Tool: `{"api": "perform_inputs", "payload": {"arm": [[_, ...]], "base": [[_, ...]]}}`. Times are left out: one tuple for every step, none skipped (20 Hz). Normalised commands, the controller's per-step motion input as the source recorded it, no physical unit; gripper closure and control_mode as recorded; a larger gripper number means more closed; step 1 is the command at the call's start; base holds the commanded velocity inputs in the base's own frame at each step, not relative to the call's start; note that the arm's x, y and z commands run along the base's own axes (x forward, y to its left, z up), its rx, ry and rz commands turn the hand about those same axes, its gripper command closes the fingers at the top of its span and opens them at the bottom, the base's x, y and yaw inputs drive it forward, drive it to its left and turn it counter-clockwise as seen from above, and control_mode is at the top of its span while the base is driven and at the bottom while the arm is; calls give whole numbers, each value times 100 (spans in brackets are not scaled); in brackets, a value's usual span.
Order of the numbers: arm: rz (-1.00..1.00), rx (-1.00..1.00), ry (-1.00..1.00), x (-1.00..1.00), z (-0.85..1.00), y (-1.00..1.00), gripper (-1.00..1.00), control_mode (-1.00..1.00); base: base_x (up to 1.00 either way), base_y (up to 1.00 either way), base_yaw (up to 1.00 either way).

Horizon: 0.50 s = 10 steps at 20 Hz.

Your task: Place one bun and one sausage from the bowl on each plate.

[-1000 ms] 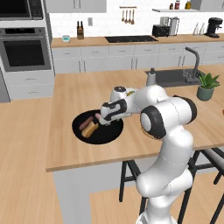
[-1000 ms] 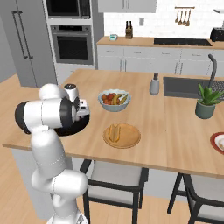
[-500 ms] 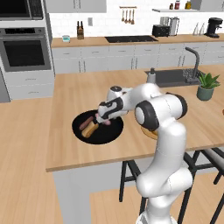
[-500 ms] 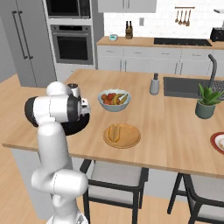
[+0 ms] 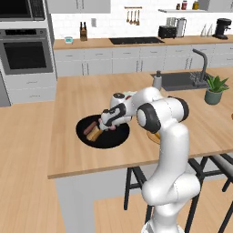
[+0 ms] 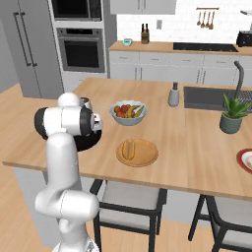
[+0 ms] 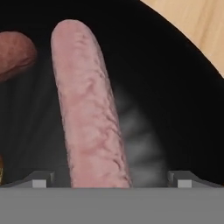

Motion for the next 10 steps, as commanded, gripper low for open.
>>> {"api": "perform_inputs", "payload": {"arm": [[0, 0, 0, 4, -24, 0, -100, -100], [0, 0, 0, 6, -9, 0, 100, -100], [0, 0, 0, 0, 0, 0, 100, -100], [0, 0, 0, 0, 0, 0, 100, -100], [0, 0, 0, 0, 0, 0, 100, -100], [0, 0, 0, 0, 0, 0, 100, -100], [0, 0, 0, 0, 0, 0, 100, -100], [0, 0, 0, 0, 0, 0, 100, -100], [0, 0, 0, -19, 9, 0, 100, -100], [0, 0, 0, -36, 30, -9, 100, -100]], "base": [[0, 0, 0], [0, 0, 0], [0, 0, 0], [0, 0, 0], [0, 0, 0], [0, 0, 0], [0, 0, 0], [0, 0, 0], [0, 0, 0], [0, 0, 0]]}}
